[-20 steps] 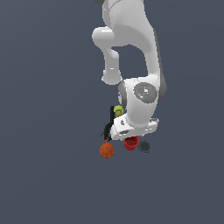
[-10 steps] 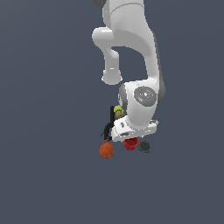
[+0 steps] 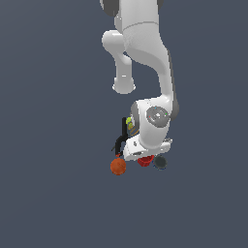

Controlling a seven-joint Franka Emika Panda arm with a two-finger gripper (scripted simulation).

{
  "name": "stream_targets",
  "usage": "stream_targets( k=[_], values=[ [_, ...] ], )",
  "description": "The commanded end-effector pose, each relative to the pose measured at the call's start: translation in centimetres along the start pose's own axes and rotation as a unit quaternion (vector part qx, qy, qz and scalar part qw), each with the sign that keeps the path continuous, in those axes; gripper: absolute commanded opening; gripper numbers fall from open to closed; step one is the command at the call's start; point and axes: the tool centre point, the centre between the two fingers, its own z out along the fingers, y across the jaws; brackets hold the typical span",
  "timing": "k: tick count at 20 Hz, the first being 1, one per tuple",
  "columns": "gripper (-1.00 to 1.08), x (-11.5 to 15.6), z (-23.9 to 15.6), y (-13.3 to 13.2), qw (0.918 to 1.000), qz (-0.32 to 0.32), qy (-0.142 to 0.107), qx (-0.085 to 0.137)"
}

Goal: Pick up a designated object from a clutter of objects.

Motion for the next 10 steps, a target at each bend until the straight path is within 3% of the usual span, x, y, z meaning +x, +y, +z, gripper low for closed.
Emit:
stream_targets(
  k=[1,2,10],
  values=[
    [1.00,0.10,0.23,0.01,1.0000,0.000,0.001,0.000],
    [-1.00,0.10,0.23,0.01,1.0000,0.000,0.001,0.000],
    [-1.00,0.10,0.23,0.01,1.0000,0.000,0.001,0.000]
  ],
)
